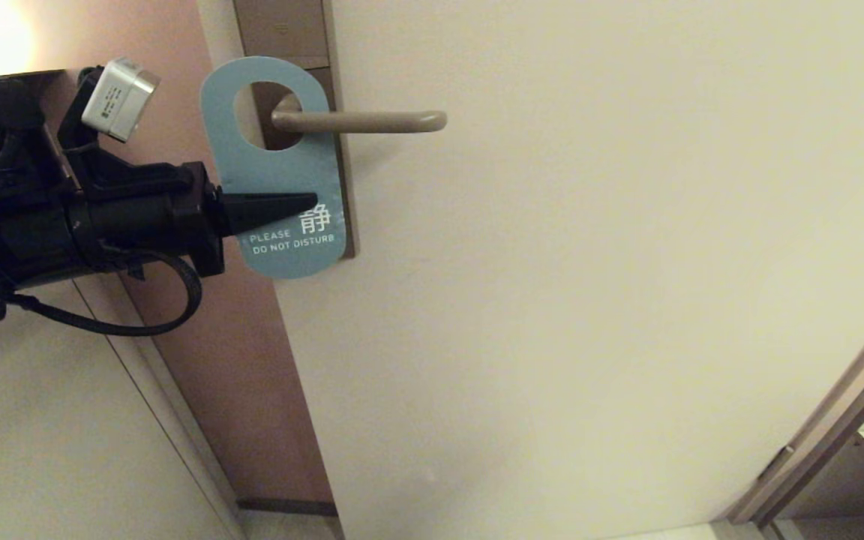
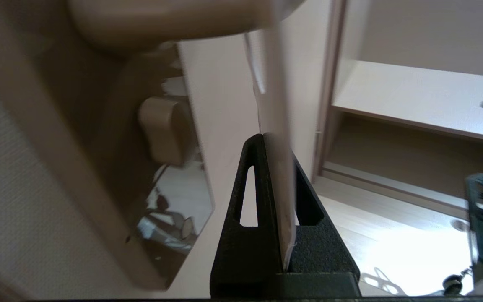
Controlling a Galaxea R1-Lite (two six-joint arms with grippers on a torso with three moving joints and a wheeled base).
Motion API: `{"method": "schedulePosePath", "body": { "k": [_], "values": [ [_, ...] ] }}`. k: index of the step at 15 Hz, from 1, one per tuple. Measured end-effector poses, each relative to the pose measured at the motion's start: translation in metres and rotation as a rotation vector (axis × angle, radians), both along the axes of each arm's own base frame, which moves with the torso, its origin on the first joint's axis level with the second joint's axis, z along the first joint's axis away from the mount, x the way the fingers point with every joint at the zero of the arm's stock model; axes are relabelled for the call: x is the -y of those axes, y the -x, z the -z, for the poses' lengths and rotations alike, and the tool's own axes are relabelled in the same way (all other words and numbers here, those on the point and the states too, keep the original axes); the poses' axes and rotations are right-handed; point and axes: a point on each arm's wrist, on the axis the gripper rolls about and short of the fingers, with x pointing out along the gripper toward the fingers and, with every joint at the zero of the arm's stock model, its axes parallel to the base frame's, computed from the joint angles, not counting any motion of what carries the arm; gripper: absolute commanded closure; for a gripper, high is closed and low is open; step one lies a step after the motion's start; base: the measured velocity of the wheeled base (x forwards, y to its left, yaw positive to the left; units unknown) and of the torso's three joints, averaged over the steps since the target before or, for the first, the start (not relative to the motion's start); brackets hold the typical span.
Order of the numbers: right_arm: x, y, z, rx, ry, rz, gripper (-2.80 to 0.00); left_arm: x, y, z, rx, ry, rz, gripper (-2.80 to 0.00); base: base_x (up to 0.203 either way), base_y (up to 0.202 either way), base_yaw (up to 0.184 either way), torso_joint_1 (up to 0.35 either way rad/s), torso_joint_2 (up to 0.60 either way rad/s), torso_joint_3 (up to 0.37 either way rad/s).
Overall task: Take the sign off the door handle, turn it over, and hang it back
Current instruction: Take down the sign
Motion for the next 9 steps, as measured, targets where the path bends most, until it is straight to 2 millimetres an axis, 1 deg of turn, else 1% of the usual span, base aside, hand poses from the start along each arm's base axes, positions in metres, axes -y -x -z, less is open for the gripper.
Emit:
{"method": "schedulePosePath", "body": {
  "k": [5, 9],
  "values": [
    [0.000, 0.000, 0.000, 0.000, 0.000, 0.001, 0.00, 0.011, 0.008, -0.001, -0.002, 0.000, -0.127, 0.00, 0.000, 0.000, 0.000, 0.000, 0.00, 0.000],
    [0.000, 0.000, 0.000, 0.000, 0.000, 0.000, 0.00, 0.023, 0.022, 0.001, -0.009, -0.003, -0.185, 0.00, 0.000, 0.000, 0.000, 0.000, 0.00, 0.000]
  ]
}}
